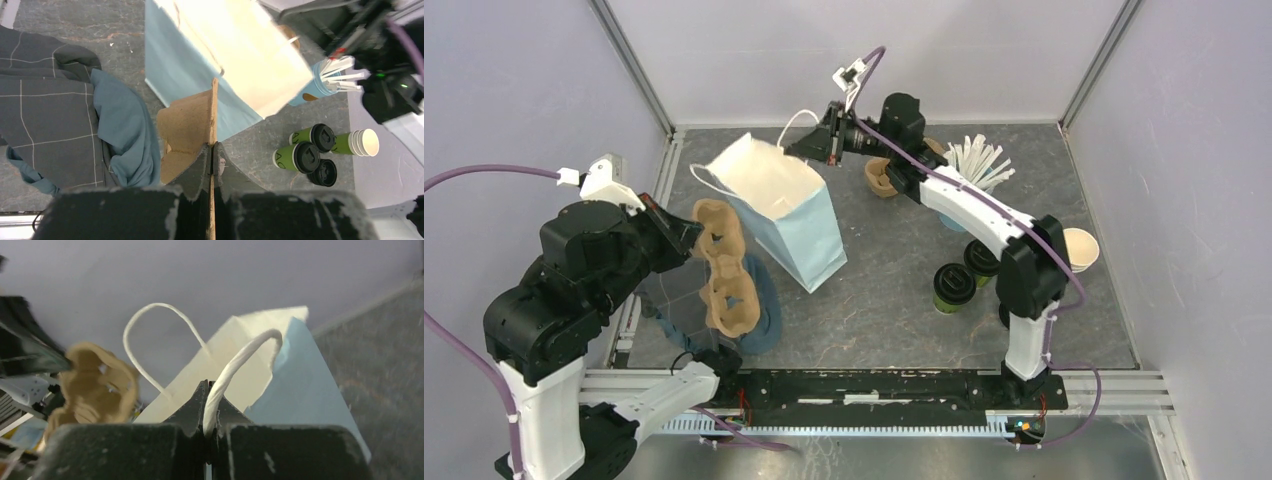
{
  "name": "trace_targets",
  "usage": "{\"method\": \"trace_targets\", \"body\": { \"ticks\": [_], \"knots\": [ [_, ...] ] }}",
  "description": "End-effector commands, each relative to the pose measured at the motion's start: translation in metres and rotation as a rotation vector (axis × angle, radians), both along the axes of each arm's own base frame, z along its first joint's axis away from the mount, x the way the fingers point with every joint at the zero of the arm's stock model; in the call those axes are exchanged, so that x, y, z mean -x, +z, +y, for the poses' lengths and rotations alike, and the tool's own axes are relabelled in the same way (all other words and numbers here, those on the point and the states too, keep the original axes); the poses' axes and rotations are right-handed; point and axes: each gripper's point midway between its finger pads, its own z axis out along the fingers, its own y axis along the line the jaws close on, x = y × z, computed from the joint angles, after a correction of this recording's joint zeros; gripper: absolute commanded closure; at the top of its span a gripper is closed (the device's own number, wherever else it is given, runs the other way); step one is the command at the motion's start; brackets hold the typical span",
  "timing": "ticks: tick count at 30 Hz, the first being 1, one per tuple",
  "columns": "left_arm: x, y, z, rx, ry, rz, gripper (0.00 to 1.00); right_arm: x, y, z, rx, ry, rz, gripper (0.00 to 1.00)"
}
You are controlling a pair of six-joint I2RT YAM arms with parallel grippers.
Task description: Pack the takeout coffee
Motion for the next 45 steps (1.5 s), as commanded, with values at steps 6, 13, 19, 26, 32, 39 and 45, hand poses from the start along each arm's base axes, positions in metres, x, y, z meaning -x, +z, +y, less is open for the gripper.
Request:
{"method": "trace_targets", "body": {
  "ticks": [6,13,19,26,32,39,45],
  "knots": [
    [-0.003,0.012,0.005,0.019,0.036,-0.043,0.98,-0.013,-0.094,-0.034,0.243,0.192,0.087,1.0],
    [-0.015,0.031,-0.002,-0.006,0.011,-0.068,0.98,-0.046,-0.089,-0.059,0.255,0.22,0.038,0.99],
    [-0.032,0.054,-0.018,-0.019,-0.05,-0.109,0.98,-0.055,-0.096,-0.056,0.261,0.193,0.098,0.91],
    [-0.048,0.065,-0.054,0.016,-0.198,-0.147,0.98,-0.089,-0.085,-0.078,0.347,-0.088,0.216,0.52],
    [-0.047,0.073,-0.094,0.07,-0.405,-0.187,0.98,-0.093,-0.049,-0.139,0.375,-0.269,0.219,0.28],
    [-0.039,0.062,-0.129,0.114,-0.607,-0.139,0.98,-0.058,-0.026,-0.195,0.534,-0.436,0.107,0.16],
    [-0.029,0.033,-0.17,0.207,-0.837,-0.007,0.98,-0.001,0.001,-0.2,0.515,-0.324,-0.073,0.19]
  ]
}}
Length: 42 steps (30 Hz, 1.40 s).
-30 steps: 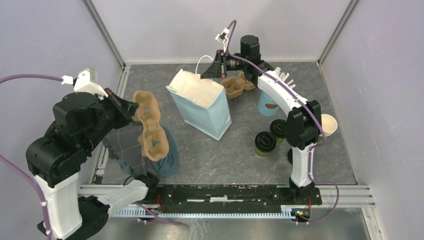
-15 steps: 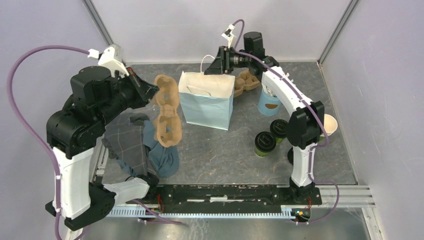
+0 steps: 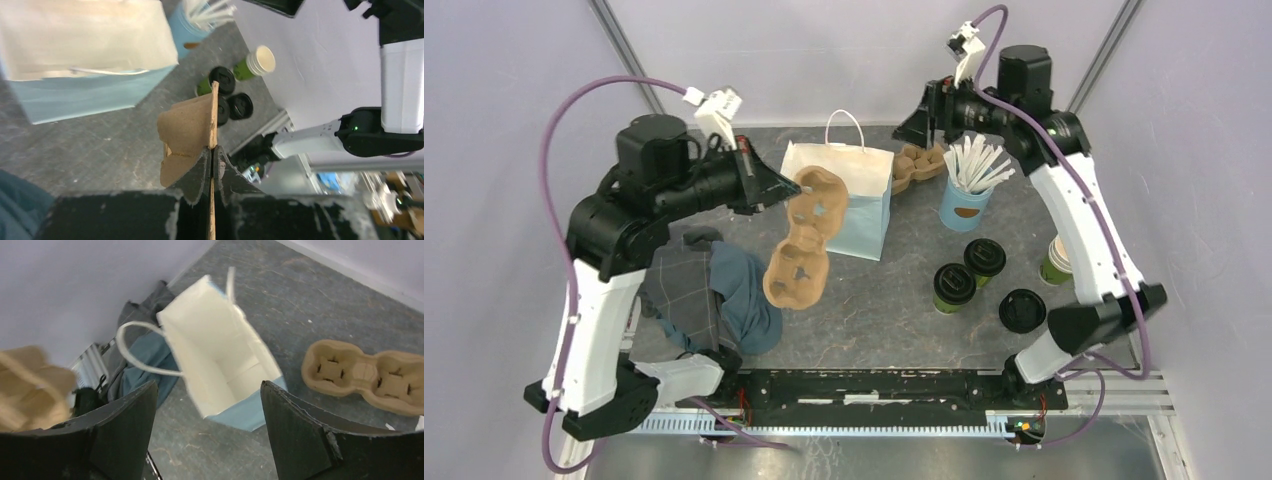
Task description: Pack the takeout coffee
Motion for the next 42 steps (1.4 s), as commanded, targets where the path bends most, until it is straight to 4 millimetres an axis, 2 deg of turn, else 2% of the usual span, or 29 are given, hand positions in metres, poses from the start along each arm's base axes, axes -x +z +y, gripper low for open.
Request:
{"method": "trace_targets", "body": {
  "ticks": [1,3,5,10,12,17,19,22,25,31,36,42],
  "knots": [
    [0.014,-0.012,-0.041,0.07,-0.282,0.059,0.98,0.055,0.019,0.006,-0.022,0.197,-0.117,0.19],
    [0.02,-0.02,-0.053,0.103,-0.364,0.109,0.98,0.082,0.028,0.018,-0.131,0.316,-0.127,0.2],
    [0.023,-0.024,-0.059,0.122,-0.413,0.135,0.98,0.108,0.029,0.029,-0.218,0.421,-0.096,0.21],
    [0.029,-0.032,-0.065,0.129,-0.487,0.156,0.98,0.154,0.011,0.049,-0.316,0.586,0.036,0.26],
    [0.029,-0.038,-0.065,0.124,-0.497,0.167,0.98,0.164,0.009,0.05,-0.33,0.615,0.046,0.27],
    [0.031,-0.05,-0.066,0.112,-0.514,0.189,0.98,0.176,-0.003,0.048,-0.36,0.632,0.11,0.35],
    [0.03,-0.054,-0.066,0.108,-0.514,0.2,0.98,0.179,-0.007,0.047,-0.367,0.637,0.129,0.42],
    [0.03,-0.058,-0.066,0.105,-0.515,0.209,0.98,0.181,-0.009,0.047,-0.368,0.639,0.138,0.45],
    [0.028,-0.059,-0.067,0.101,-0.514,0.21,0.98,0.183,-0.014,0.048,-0.367,0.644,0.153,0.55],
    [0.027,-0.059,-0.068,0.101,-0.517,0.21,0.98,0.184,-0.023,0.05,-0.365,0.651,0.176,0.63],
    [0.027,-0.061,-0.068,0.1,-0.521,0.216,0.98,0.186,-0.024,0.053,-0.365,0.661,0.181,0.65],
    [0.026,-0.062,-0.068,0.097,-0.517,0.213,0.98,0.189,-0.025,0.055,-0.366,0.671,0.189,0.75]
  ]
}}
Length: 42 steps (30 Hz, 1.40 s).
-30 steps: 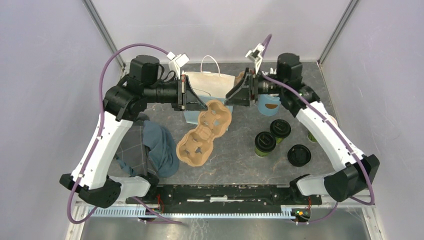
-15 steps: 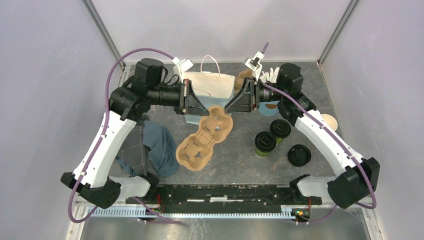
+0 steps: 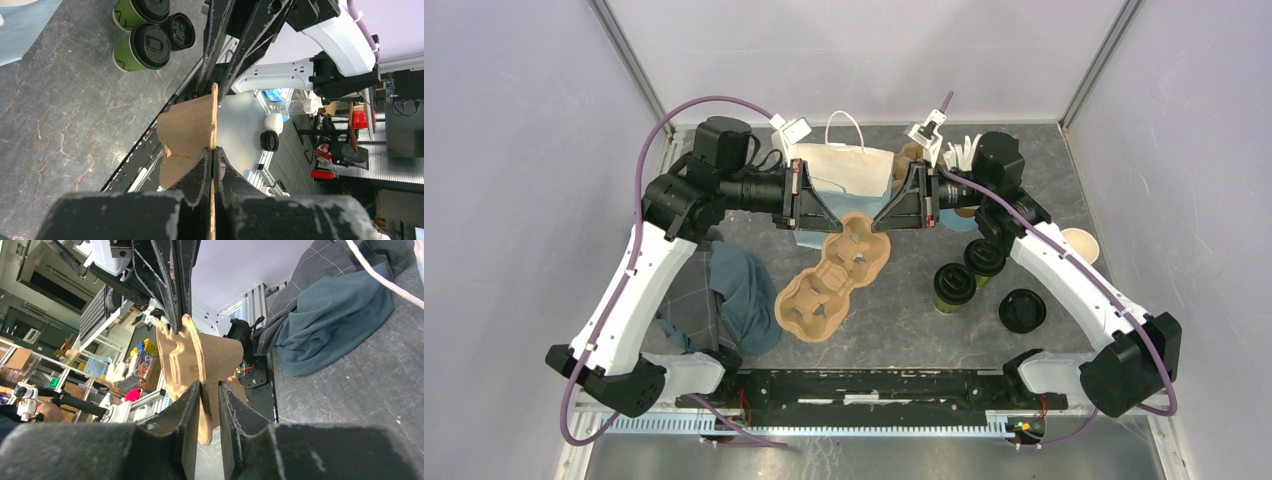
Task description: Pack the takeout coffee
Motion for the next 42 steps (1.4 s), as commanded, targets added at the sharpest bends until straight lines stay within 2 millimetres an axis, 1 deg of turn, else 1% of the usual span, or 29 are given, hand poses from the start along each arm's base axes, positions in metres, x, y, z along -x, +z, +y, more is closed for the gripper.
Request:
{"method": "trace_targets", "body": {
  "ticks": [1,3,5,6,9,10,11,14,15,17,19,20,21,22,24,27,29,33,36,37,39,42],
  "knots": [
    [-0.001,0.009,-0.002,0.029,-0.035,-0.073,0.98,0.009,0.008,0.001,-0.027,0.037,-0.05,0.76],
    [-0.002,0.008,-0.002,0.026,-0.031,-0.076,0.98,0.01,0.008,0.001,-0.029,0.041,-0.053,0.83],
    [-0.004,0.008,-0.002,0.022,-0.024,-0.076,0.98,0.011,0.01,0.0,-0.032,0.037,-0.057,0.93],
    [-0.005,0.008,-0.001,0.02,-0.017,-0.077,0.98,0.011,0.012,0.0,-0.035,0.033,-0.062,1.0],
    [-0.012,0.005,0.0,-0.005,0.024,-0.079,0.98,0.004,0.013,0.0,-0.03,-0.025,-0.059,1.0],
    [-0.016,0.003,0.002,-0.021,0.047,-0.081,0.95,0.0,0.012,-0.001,-0.024,-0.051,-0.055,1.0],
    [-0.019,0.002,0.003,-0.035,0.066,-0.083,0.89,-0.003,0.011,-0.002,-0.017,-0.074,-0.049,1.0],
    [-0.034,0.002,0.011,-0.084,0.163,-0.103,0.54,-0.016,0.008,-0.011,0.011,-0.177,-0.015,1.0],
    [-0.039,0.004,0.015,-0.099,0.201,-0.116,0.44,-0.02,0.009,-0.015,0.016,-0.207,-0.015,1.0],
    [-0.053,0.012,0.024,-0.125,0.295,-0.152,0.3,-0.024,0.009,-0.027,0.035,-0.266,-0.002,1.0],
    [-0.073,0.016,0.042,-0.196,0.455,-0.172,0.22,-0.029,0.013,-0.042,0.058,-0.335,-0.029,1.0],
    [-0.084,0.011,0.055,-0.256,0.546,-0.152,0.18,-0.031,0.016,-0.05,0.076,-0.373,-0.063,1.0],
    [-0.094,0.008,0.067,-0.308,0.629,-0.144,0.16,-0.032,0.022,-0.056,0.09,-0.403,-0.113,1.0],
    [-0.103,0.007,0.079,-0.353,0.703,-0.141,0.14,-0.031,0.023,-0.061,0.112,-0.435,-0.135,1.0],
    [-0.12,0.001,0.098,-0.431,0.824,-0.135,0.11,-0.028,0.031,-0.069,0.143,-0.474,-0.192,1.0],
    [-0.146,-0.006,0.122,-0.507,0.973,-0.12,0.09,-0.021,0.047,-0.081,0.165,-0.533,-0.281,1.0],
    [-0.161,-0.012,0.129,-0.525,1.009,-0.109,0.09,-0.022,0.055,-0.094,0.196,-0.62,-0.323,1.0],
    [-0.195,-0.031,0.141,-0.575,1.037,-0.093,0.08,-0.027,0.085,-0.125,0.209,-0.85,-0.402,1.0],
    [-0.214,-0.048,0.142,-0.628,1.004,-0.097,0.11,-0.033,0.104,-0.149,0.191,-1.025,-0.404,1.0],
    [-0.22,-0.056,0.14,-0.651,0.988,-0.095,0.12,-0.037,0.108,-0.156,0.191,-1.078,-0.397,1.0],
    [-0.227,-0.069,0.138,-0.692,0.952,-0.095,0.18,-0.042,0.114,-0.163,0.185,-1.135,-0.379,1.0],
    [-0.233,-0.088,0.135,-0.736,0.9,-0.08,0.3,-0.052,0.122,-0.165,0.162,-1.18,-0.336,1.0]
  ]
}}
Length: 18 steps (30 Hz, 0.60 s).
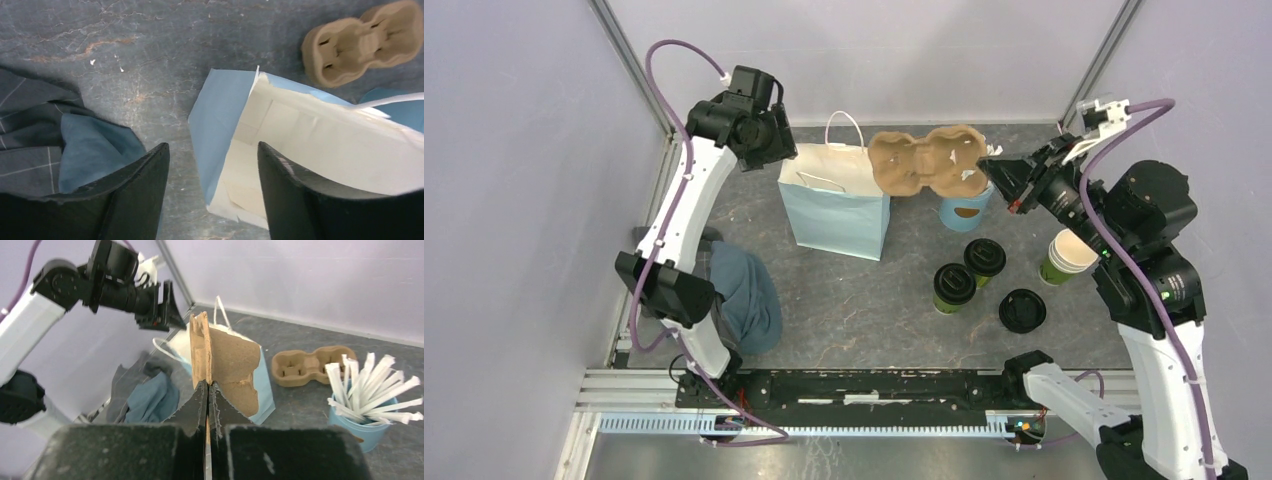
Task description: Pack the takeout coffee
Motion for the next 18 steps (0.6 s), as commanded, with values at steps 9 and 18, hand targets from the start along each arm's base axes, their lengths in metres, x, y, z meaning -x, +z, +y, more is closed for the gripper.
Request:
{"method": "trace_targets", "body": {
  "ticks": [9,18],
  "knots": [
    [-0.009,-0.011,-0.008,-0.011,-0.092,-0.041,0.71,-0.044,0.014,0.012,-0.146,-0.051,0.098,1.0],
    [0.006,-0.018,-0.021,0.105,-0.076,-0.023,0.96,-0.067,0.004,0.031,-0.201,-0.015,0.198,1.0]
  ]
}}
